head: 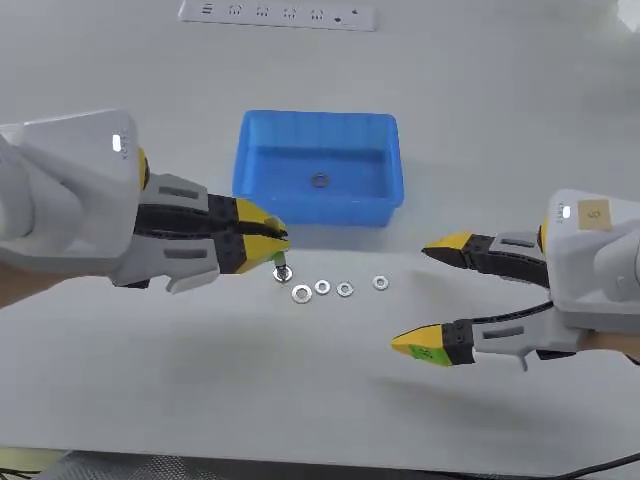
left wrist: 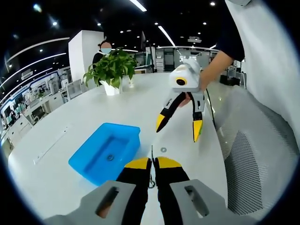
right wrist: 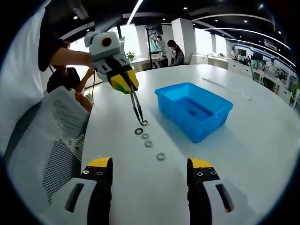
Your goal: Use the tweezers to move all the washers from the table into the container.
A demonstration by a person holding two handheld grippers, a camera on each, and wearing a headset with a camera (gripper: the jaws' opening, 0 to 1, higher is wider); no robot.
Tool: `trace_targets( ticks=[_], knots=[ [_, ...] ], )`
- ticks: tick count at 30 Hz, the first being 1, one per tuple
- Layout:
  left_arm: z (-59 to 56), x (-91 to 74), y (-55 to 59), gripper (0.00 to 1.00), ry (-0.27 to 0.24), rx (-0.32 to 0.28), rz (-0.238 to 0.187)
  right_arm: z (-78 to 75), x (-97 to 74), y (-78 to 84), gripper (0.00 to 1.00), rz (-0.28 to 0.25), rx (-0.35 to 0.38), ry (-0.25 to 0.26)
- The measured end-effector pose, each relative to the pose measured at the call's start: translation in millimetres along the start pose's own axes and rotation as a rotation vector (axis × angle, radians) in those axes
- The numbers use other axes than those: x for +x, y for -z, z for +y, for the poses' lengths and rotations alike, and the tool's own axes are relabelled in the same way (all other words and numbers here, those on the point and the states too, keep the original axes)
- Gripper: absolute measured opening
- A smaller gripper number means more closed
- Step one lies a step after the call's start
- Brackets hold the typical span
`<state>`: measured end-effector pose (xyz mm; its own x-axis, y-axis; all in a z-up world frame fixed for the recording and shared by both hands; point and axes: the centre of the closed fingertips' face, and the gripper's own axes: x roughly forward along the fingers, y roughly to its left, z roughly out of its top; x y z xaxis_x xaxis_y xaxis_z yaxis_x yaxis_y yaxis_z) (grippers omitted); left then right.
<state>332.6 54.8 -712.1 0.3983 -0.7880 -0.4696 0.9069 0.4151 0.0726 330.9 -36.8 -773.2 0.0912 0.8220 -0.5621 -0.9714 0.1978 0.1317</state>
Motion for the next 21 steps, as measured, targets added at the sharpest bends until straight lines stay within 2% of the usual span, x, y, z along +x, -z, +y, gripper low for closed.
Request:
trace_targets(
  ticks=[3,4,8,12,14,18,21],
  knots=[
    [-1.3,1.2,4.4,0.08,0.008,0.001,0.016,-0.8,0.2,0.6,0.65,0.001,0.003,0.0],
    [-1.0,1.4,2.3,0.08,0.007,-0.005,0.002,-0.9,0.2,0.7,0.65,0.001,0.003,0.001],
    [0.5,0.3,3.5,0.08,-0.003,-0.011,0.003,-1.5,0.6,0.4,0.65,0.001,0.006,-0.001],
    [-1.8,1.3,3.2,0.08,0.009,-0.009,0.005,0.1,2.7,-2.3,0.65,-0.002,0.001,-0.01],
    [-2.3,3.0,2.7,0.08,0.014,-0.016,-0.001,1.7,6.0,-6.9,0.64,-0.001,-0.009,-0.022],
    [0.6,4.8,2.3,0.08,0.012,-0.023,0.001,8.3,18.4,-27.0,0.62,-0.034,-0.041,-0.072],
    [0.9,4.9,2.4,0.08,0.017,-0.017,0.01,11.1,31.1,-35.3,0.61,-0.025,-0.089,-0.108]
  ],
)
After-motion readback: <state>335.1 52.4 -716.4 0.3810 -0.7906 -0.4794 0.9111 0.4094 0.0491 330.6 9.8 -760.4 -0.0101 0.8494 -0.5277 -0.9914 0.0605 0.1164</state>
